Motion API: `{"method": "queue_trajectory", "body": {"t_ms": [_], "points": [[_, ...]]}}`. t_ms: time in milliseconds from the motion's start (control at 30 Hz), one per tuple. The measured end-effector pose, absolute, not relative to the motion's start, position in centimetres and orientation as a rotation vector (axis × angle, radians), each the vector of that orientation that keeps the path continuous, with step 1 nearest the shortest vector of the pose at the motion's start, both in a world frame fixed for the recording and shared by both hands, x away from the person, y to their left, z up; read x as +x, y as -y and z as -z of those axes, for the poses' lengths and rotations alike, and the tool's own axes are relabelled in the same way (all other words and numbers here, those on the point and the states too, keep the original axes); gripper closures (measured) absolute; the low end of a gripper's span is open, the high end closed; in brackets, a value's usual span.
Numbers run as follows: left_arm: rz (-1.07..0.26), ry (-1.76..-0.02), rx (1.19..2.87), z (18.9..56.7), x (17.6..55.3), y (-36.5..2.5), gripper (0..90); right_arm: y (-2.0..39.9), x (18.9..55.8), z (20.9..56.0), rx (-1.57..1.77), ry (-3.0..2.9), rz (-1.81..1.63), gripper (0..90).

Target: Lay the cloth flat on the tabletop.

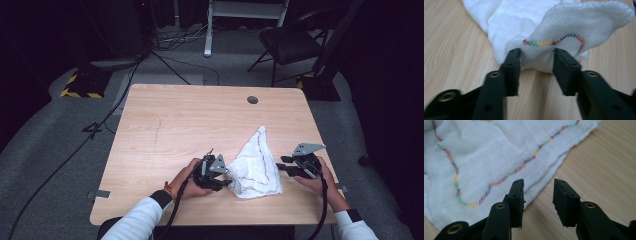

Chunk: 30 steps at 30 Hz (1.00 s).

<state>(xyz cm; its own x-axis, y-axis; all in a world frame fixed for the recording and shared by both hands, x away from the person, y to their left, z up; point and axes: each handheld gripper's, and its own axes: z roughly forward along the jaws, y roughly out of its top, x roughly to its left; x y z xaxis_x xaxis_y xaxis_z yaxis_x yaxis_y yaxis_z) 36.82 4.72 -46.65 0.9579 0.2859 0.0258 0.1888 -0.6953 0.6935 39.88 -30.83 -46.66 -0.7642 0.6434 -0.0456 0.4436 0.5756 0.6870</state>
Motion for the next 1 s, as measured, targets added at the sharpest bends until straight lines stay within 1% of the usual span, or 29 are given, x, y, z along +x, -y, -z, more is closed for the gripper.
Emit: {"method": "queue_trajectory", "body": {"t_ms": [67,133,167,233,333,433,467,500,533,567,600,667,700,767,800,833,867,933,1000], "points": [[-0.17,-0.336,2.359,46.6,36.9,-5.2,69.7,30.8,39.8,46.8,0.894,-2.523,-0.968,61.8],[-0.172,-0.359,2.364,46.6,37.1,-6.7,70.6,30.6,39.7,47.1,0.895,-2.532,-0.923,61.5],[-0.172,-0.359,2.364,46.6,37.1,-6.7,67.3,30.6,39.7,47.1,0.895,-2.532,-0.923,61.5],[-0.208,-0.44,2.379,46.7,37.6,-8.2,57.1,30.3,39.8,47.4,0.91,-2.541,-0.914,60.5],[-0.209,-0.535,2.312,46.2,38.3,-9.2,42.3,29.9,39.8,47.7,0.918,-2.549,-0.899,59.4],[-0.19,-0.564,2.262,45.5,38.3,-8.1,31.9,29.5,39.8,47.9,0.911,-2.554,-0.879,59.1],[-0.19,-0.564,2.262,45.5,38.3,-8.1,29.7,29.5,39.8,47.9,0.911,-2.554,-0.879,59.1],[-0.186,-0.533,2.261,45.3,38.1,-7.1,29.7,29.5,39.8,47.8,0.916,-2.553,-0.877,58.9],[-0.202,-0.475,2.278,45.0,37.6,-5.8,27.3,29.8,39.6,47.7,0.927,-2.544,-0.888,58.7],[-0.202,-0.475,2.278,45.0,37.6,-5.8,27.3,29.8,39.6,47.7,0.927,-2.544,-0.888,58.7],[-0.205,-0.398,2.305,45.0,37.0,-3.6,27.2,30.0,39.3,47.6,0.935,-2.535,-0.896,58.8],[-0.198,-0.382,2.316,45.0,36.9,-2.9,26.9,30.1,39.1,47.6,0.937,-2.539,-0.884,58.7],[-0.183,-0.323,2.347,45.2,36.6,-0.7,27.1,30.3,38.4,47.8,0.915,-2.547,-0.856,58.6],[-0.19,-0.268,2.37,45.5,36.3,1.1,27.3,30.6,37.7,47.8,0.903,-2.556,-0.853,58.8],[-0.19,-0.268,2.37,45.5,36.3,1.1,27.7,30.8,37.4,47.8,0.901,-2.561,-0.859,59.0],[-0.19,-0.249,2.383,45.6,36.2,1.9,27.7,30.8,37.4,47.8,0.901,-2.561,-0.859,59.0],[-0.171,-0.224,2.39,45.9,36.1,3.2,29.1,31.1,36.7,47.7,0.889,-2.576,-0.89,59.7],[-0.164,-0.206,2.398,46.0,36.0,3.8,32.8,31.3,36.0,47.6,0.879,-2.588,-0.904,60.6],[-0.183,-0.167,2.438,46.5,35.7,5.5,33.0,31.6,35.3,47.5,0.865,-2.608,-0.93,60.6]]}}
